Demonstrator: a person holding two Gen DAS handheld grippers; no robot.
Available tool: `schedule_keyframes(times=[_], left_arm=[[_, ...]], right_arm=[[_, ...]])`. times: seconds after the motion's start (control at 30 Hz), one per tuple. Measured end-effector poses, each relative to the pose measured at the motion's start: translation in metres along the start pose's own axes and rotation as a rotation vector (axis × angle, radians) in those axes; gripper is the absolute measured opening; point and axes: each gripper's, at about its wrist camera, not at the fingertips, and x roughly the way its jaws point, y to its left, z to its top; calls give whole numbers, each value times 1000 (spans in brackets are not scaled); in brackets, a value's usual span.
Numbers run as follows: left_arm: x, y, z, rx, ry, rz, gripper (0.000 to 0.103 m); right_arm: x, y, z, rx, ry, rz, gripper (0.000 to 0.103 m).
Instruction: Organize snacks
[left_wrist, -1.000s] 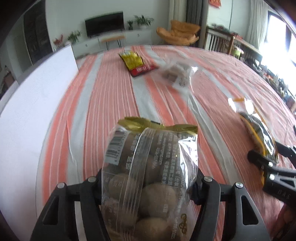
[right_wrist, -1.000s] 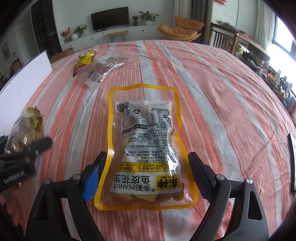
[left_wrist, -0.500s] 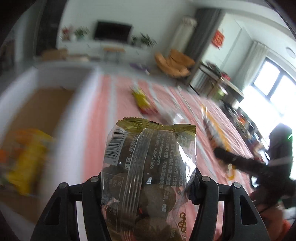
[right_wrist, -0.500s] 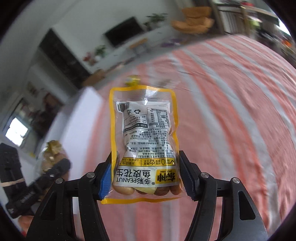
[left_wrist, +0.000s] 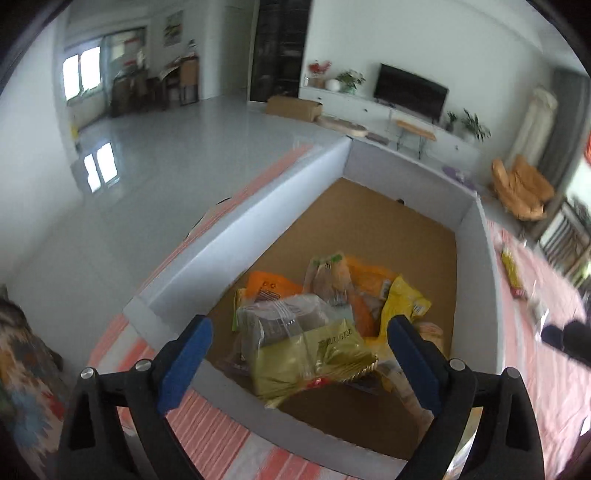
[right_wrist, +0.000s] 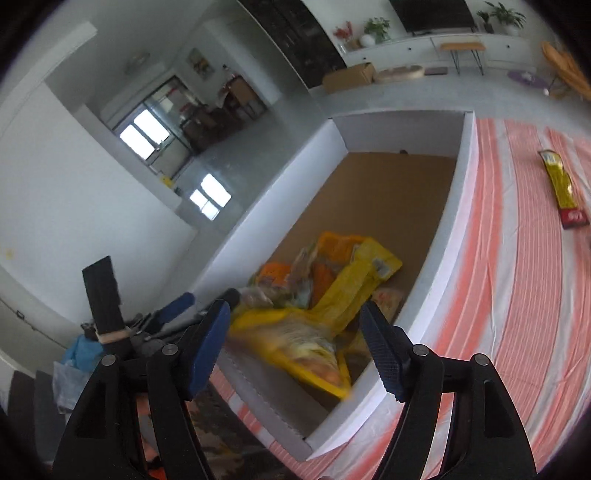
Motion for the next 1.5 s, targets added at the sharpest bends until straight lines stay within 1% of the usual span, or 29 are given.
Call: schedule_keyframes(times=[0.07, 0.13, 0.17, 0.23, 0.27, 0.3, 0.33, 0.4, 0.47, 0.53, 0.57, 0.63, 0.73, 0.83, 0.9, 1.0, 1.07, 1.13, 1.2, 1.33, 1.5], left_arm=[[0, -7, -3, -10, -22, -19, 98], [4, -30, -5, 1, -25, -96, 98], [4, -40, -6, 11, -23, -138, 98], [0, -72, -12, 49, -16, -249, 98], [-4, -94, -18, 81, -11, -312, 98], [-7, -117, -24, 125, -2, -375, 99], [-9, -142, -30, 177, 11, -433, 99], [-17, -183, -46, 272, 40, -510, 103], [-12, -231, -75, 394, 89, -573, 103], [-4, -270, -101, 487, 133, -592, 103], [5, -286, -114, 525, 143, -590, 103], [30, -313, -134, 587, 158, -537, 103], [55, -332, -148, 615, 160, -475, 103], [78, -337, -146, 592, 165, -441, 103], [89, -341, -146, 586, 157, -406, 103], [107, -343, -145, 606, 139, -354, 103], [122, -344, -140, 618, 139, -325, 103], [128, -340, -138, 608, 157, -312, 103], [132, -336, -135, 583, 173, -318, 103], [134, -339, -137, 600, 162, -302, 103], [135, -339, -136, 598, 165, -306, 103]], right_arm=[[-13, -14, -9, -10, -39, -31, 76], [-26, -33, -17, -20, -76, -101, 77], [-33, -49, -22, -28, -95, -158, 78], [-46, -87, -42, -36, -118, -312, 79], [-50, -106, -54, -33, -120, -390, 79], [-56, -132, -68, -18, -113, -497, 79], [-59, -154, -78, -2, -104, -568, 79], [-77, -203, -108, 73, -94, -717, 79], [-97, -236, -132, 157, -111, -786, 79], [-118, -257, -151, 228, -151, -835, 79], [-124, -263, -157, 247, -169, -855, 79], [-134, -269, -165, 276, -188, -873, 79], [-141, -281, -163, 311, -201, -857, 79], [-137, -281, -163, 313, -205, -863, 79], [-136, -280, -163, 301, -194, -877, 81], [-133, -276, -166, 279, -172, -905, 82], [-136, -280, -169, 281, -173, -899, 83], [-136, -281, -171, 280, -172, -899, 83], [-136, -282, -171, 279, -172, -899, 84], [-136, -281, -171, 279, -171, -899, 84], [-135, -282, -170, 274, -165, -894, 87]])
